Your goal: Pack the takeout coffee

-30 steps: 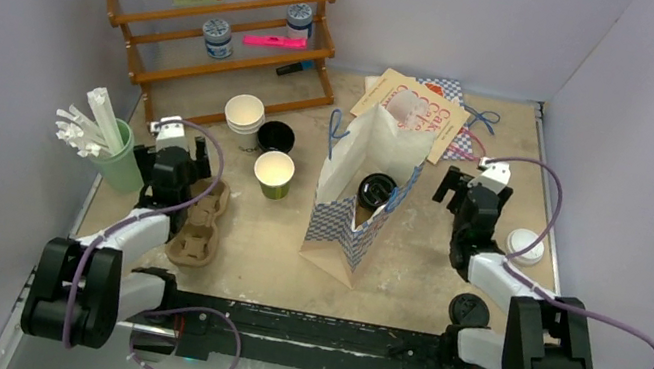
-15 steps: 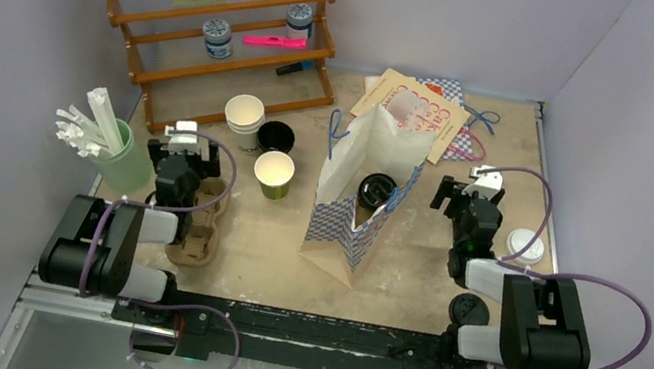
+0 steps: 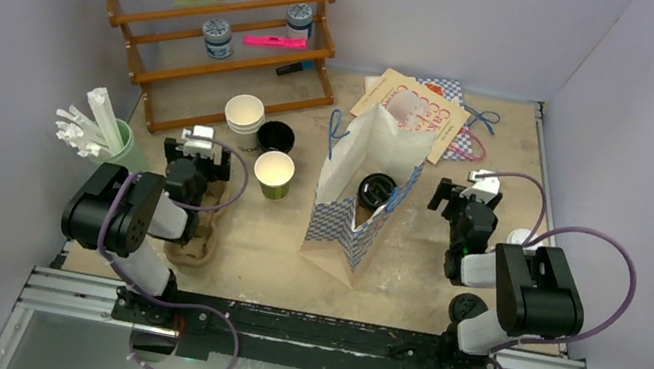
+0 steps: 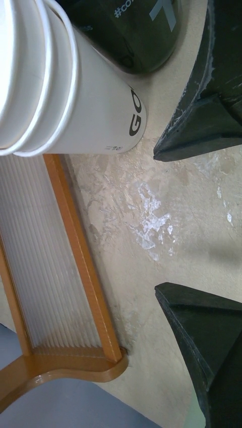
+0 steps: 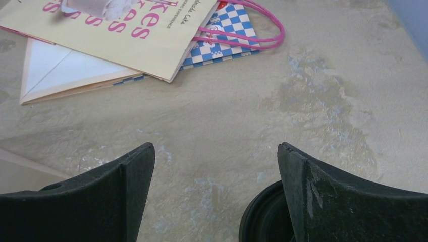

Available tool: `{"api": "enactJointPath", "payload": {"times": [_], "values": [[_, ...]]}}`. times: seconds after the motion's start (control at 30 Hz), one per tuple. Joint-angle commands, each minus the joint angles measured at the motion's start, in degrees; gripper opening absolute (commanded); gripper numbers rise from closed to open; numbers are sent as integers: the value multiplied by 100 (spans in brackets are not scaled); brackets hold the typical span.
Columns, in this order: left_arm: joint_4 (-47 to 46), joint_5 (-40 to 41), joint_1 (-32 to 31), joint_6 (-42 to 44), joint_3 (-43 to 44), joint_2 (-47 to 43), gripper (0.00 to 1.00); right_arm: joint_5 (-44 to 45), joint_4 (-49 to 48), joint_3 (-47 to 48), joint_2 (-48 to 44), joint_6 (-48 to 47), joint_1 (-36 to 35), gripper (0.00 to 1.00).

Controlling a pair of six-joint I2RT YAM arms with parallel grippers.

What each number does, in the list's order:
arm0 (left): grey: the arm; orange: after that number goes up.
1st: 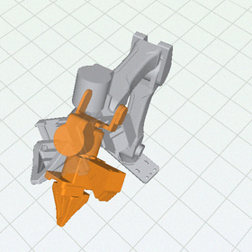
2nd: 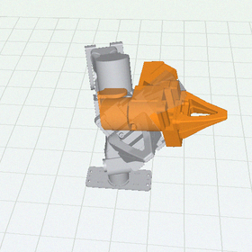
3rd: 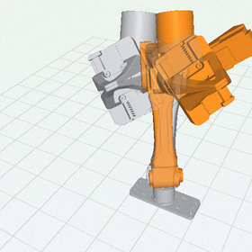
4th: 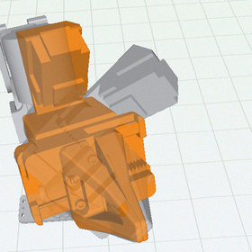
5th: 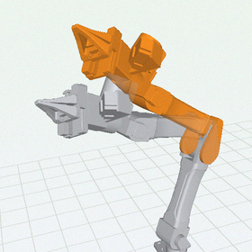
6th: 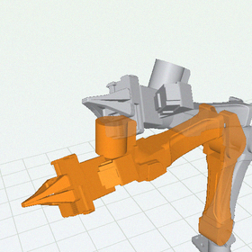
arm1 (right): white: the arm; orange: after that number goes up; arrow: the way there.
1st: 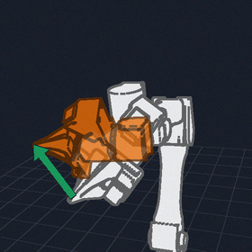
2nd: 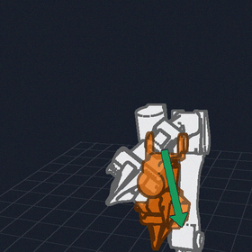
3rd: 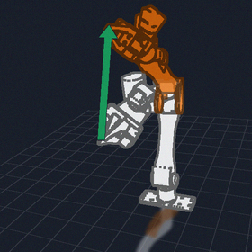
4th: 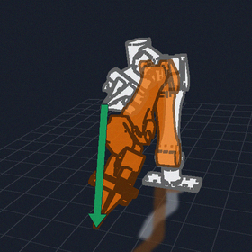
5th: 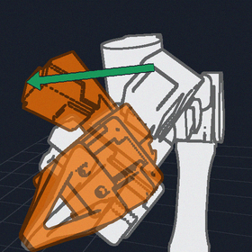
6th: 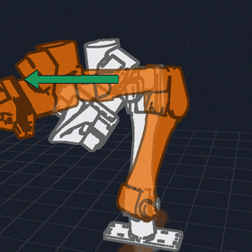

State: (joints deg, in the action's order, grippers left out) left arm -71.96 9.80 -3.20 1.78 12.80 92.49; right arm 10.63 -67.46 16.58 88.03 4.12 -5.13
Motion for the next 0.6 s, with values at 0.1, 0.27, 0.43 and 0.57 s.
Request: {"api": "enactJointPath", "payload": {"times": [0.1, 0.27, 0.43, 0.57], "values": [[-38, -46, -99, 234, 221, 46, 98, 220, -887, -80, 205, 15, 29, 99], [4, -22, -128, 254, 241, 50, 99, 248, -944, -103, 200, -41, 29, 99], [14, 14, -148, 273, 245, 53, 100, 247, -944, -102, 203, -41, 29, 99], [79, -42, -180, 343, 295, 66, 100, 251, -944, -102, 203, -42, 29, 99]]}}
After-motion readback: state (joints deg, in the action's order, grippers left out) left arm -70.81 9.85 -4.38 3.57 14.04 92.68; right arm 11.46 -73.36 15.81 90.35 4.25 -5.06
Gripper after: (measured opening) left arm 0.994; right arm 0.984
